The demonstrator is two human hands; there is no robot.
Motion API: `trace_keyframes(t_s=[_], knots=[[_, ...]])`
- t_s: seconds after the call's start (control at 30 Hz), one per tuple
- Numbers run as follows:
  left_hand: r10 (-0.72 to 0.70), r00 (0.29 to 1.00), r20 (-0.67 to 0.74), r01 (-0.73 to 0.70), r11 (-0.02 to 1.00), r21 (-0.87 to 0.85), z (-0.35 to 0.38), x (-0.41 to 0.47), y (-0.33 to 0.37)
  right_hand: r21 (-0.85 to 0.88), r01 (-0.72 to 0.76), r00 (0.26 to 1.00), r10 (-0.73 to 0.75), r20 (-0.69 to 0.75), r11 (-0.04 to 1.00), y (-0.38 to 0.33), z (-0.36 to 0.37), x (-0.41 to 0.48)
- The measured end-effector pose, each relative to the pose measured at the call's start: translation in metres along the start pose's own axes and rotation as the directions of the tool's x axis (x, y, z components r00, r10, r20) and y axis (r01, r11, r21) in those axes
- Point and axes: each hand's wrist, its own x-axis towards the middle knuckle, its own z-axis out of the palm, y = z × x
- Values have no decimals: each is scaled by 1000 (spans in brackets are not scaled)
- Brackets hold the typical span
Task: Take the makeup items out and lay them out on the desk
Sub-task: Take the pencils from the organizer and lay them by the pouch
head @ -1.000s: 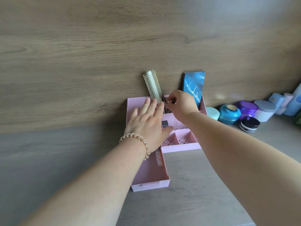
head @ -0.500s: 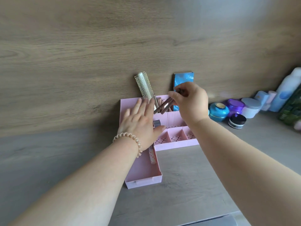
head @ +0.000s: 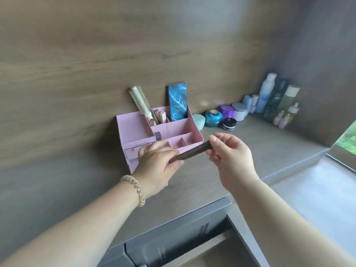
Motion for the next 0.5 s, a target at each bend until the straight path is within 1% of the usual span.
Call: trace_keyframes(t_s=[0.03, 0.1, 0.17, 0.23, 0.27, 0.37, 0.47, 0.5], knots=[[-9, 1000, 11, 10, 995, -102, 1, -11, 8, 13, 2, 1000, -2, -17, 1000, -5, -3, -15], [-29, 995, 99, 63, 933, -355, -2, -32, 23, 48, -9, 998, 12, -65, 999, -15, -10, -48], [-4, 973, 231, 120, 863, -490, -8, -51, 38, 110, -22, 993, 35, -116, 994, -24, -18, -84], [49, 948, 313, 135, 832, -538, -12, -67, 53, 182, -52, 985, 80, -151, 982, -26, -24, -119], [102, 926, 364, 121, 833, -540, -16, -78, 68, 204, -58, 976, 98, -193, 977, -28, -29, -143], [231, 822, 521, 97, 845, -527, -19, -106, 109, 218, -53, 937, 124, -328, 975, -34, -49, -206], [340, 741, 579, 80, 812, -579, -17, -126, 146, 216, -9, 904, 100, -416, 976, -50, -71, -259], [391, 704, 593, 69, 794, -604, -15, -135, 165, 210, 21, 886, 79, -457, 978, -61, -83, -283]])
